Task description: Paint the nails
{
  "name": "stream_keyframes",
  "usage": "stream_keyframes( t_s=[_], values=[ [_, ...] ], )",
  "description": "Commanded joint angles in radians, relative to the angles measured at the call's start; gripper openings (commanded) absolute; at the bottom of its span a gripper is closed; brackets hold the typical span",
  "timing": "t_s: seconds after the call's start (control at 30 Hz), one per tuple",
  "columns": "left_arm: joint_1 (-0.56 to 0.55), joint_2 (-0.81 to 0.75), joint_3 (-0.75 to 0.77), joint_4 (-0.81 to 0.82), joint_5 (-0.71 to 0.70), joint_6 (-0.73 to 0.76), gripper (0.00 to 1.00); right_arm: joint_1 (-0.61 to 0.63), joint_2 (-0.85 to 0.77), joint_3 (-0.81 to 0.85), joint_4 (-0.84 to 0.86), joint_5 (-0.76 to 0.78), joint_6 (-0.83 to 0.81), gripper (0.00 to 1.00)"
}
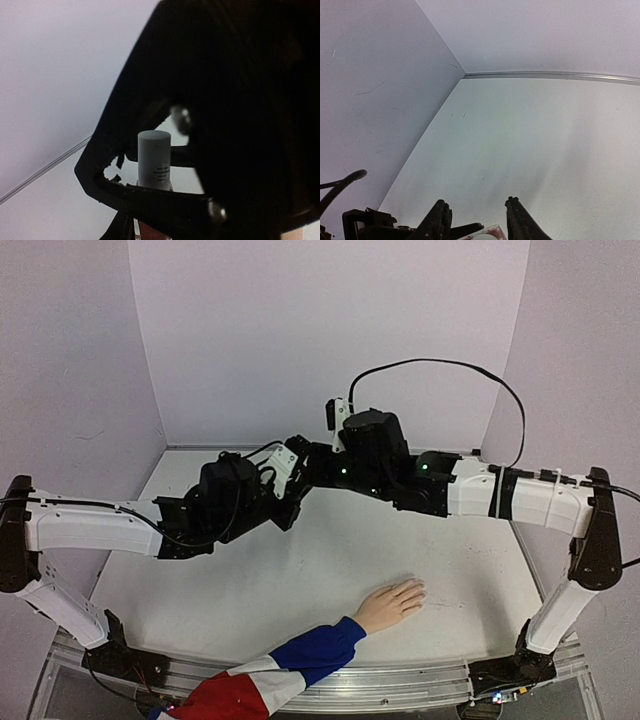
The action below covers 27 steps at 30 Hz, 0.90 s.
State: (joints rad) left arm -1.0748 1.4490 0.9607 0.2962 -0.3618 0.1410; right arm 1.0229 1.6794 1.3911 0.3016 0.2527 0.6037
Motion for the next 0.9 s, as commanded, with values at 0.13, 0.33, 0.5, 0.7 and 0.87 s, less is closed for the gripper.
stream_keyframes(
  t_s=[0.13,0.33,0.5,0.7,0.87],
  values=[
    [-0.005,-0.056,0.022,0.054,-0.041,-0.023,0.0,0.026,0.013,0.03,0.007,0.032,0.007,0.17],
    [0.002,-0.124,0.003,0.04,0.13,-0.085,0.0,0.021,-0.026,-0.018,0.037,-0.06,-0.163,0.0],
    [0.131,-0.24,-0.039,0.017,0.712,-0.259,0.0,-0.01,-0.112,-0.078,0.037,-0.598,-0.517,0.0],
    [0.182,-0.306,-0.024,0.047,1.393,-0.346,0.0,-0.09,-0.133,-0.074,-0.025,-1.391,-0.651,0.0],
    [0.182,-0.335,-0.011,0.05,1.483,-0.359,0.0,-0.092,-0.101,-0.042,-0.045,-1.441,-0.67,0.0]
  ],
)
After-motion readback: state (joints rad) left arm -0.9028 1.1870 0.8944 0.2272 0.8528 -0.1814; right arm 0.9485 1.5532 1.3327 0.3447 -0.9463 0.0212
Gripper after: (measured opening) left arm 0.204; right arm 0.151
